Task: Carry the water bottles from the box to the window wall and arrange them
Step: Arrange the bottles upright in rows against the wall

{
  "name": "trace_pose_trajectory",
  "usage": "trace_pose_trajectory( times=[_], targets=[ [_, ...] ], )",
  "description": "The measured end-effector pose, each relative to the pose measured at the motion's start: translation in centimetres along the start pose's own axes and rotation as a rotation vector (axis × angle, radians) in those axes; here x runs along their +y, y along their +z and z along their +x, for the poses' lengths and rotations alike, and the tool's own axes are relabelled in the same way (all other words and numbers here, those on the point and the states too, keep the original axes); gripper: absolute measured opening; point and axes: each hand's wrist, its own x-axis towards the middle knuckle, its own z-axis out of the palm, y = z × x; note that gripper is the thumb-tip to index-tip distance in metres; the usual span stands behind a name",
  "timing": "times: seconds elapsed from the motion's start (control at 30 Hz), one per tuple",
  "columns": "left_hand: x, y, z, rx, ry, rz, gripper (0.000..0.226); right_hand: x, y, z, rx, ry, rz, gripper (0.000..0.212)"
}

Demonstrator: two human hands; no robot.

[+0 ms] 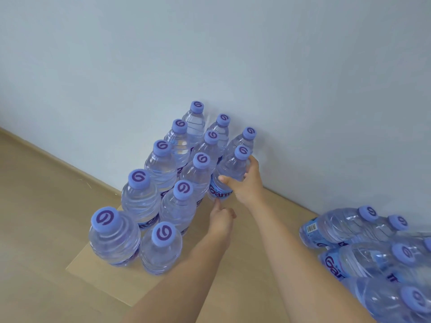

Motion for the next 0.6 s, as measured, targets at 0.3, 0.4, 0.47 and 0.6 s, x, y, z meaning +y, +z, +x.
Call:
trace_pose_trajectory(
  times=[0.3, 0.4, 0.47, 0.6],
  targets=[
    [-1.8, 3.8, -2.3, -0.151, 0.109, 0.307, 0.065, 0.6, -7.5, -5.7, 0.375, 0.017, -0.058, 0.055],
    [-2.8, 5.9, -3.2, -0.22, 0.106, 0.414, 0.064, 1.5, -10.9, -7.6, 0.702, -0.007, -0.059, 0.055],
    [-3.4, 7.1, -3.7, -0.273, 0.101, 0.451, 0.064, 2.1, -12.8, -8.2, 0.884, -0.02, -0.078, 0.058],
    [-4.2, 8.7, -4.4, -0.362, 0.088, 0.513, 0.063, 3.4, -15.7, -7.5, 0.984, 0.03, -0.153, 0.068]
  ],
)
